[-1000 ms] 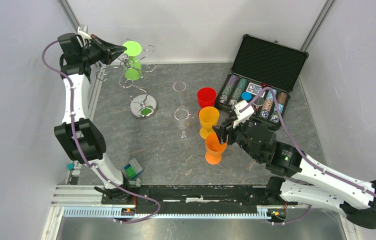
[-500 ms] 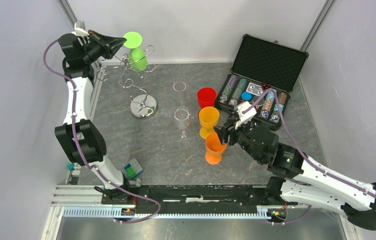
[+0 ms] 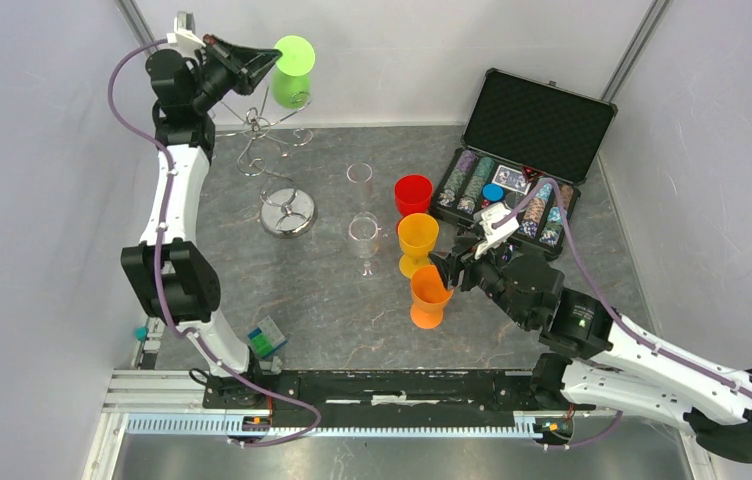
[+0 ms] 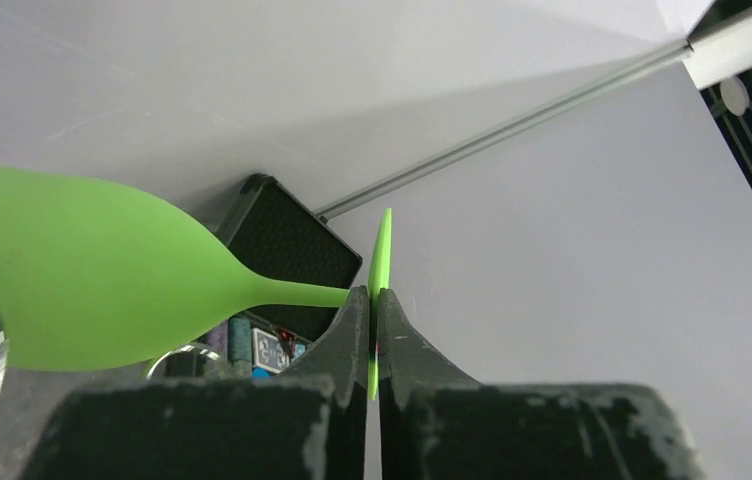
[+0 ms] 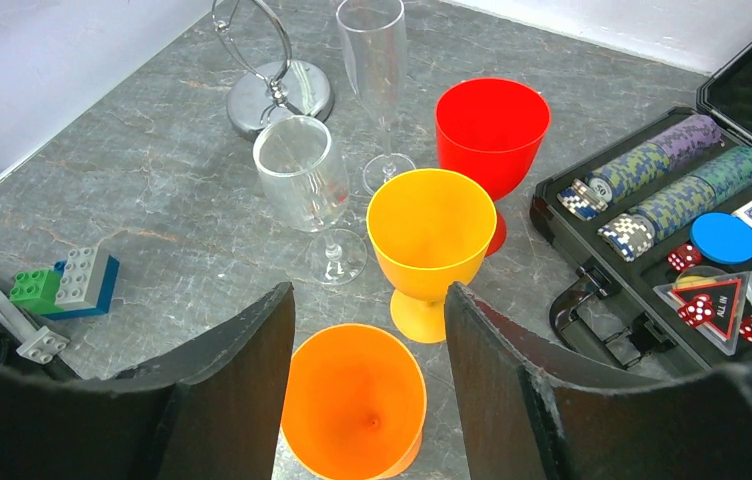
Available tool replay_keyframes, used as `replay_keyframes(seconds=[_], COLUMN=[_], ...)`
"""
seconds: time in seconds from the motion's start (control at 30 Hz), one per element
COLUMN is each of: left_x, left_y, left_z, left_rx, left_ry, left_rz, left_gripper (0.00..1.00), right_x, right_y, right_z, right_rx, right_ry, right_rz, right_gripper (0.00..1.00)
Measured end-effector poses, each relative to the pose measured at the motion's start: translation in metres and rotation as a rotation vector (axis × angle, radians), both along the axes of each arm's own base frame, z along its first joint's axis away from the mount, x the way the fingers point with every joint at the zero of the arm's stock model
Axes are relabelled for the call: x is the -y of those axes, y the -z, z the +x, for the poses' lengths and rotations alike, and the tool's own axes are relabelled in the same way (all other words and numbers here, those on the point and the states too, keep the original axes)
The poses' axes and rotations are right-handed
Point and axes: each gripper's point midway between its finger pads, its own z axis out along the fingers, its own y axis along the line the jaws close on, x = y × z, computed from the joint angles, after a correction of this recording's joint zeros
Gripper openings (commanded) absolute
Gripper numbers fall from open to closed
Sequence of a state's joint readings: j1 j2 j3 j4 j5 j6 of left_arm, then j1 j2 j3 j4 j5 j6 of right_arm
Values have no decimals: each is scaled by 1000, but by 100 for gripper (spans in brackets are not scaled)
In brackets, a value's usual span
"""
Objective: Take the wine glass off the wine glass rack
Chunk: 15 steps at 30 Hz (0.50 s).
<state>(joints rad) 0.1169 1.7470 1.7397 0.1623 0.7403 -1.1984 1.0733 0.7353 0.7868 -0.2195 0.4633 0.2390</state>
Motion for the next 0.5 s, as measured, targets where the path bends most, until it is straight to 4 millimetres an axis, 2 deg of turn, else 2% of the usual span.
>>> replay_keyframes(seconds=[0.13,0.3,0.37,0.43,0.5], left_x=[19,42,53,66,80], left_y=[-20,-25,-25,-27,-29], left_z=[-1,-4,-6,-10,-15], left_rx=[80,108,112,121,126], left_ry=[31,67,86,111,138], left_rz=[5,2,0,-2,-6], left_gripper=[2,2,2,2,2], right_x=[1,3,3,2,-2], right_y=[-1,1,2,0,-2], right_z=[-1,-2,-2,-2,-2], right_rx=[3,1,-1,1,7], right_ry=[0,1,1,-2,-15], right_rz=[8,13,14,20,30], right_gripper=[62,63,69,82,87])
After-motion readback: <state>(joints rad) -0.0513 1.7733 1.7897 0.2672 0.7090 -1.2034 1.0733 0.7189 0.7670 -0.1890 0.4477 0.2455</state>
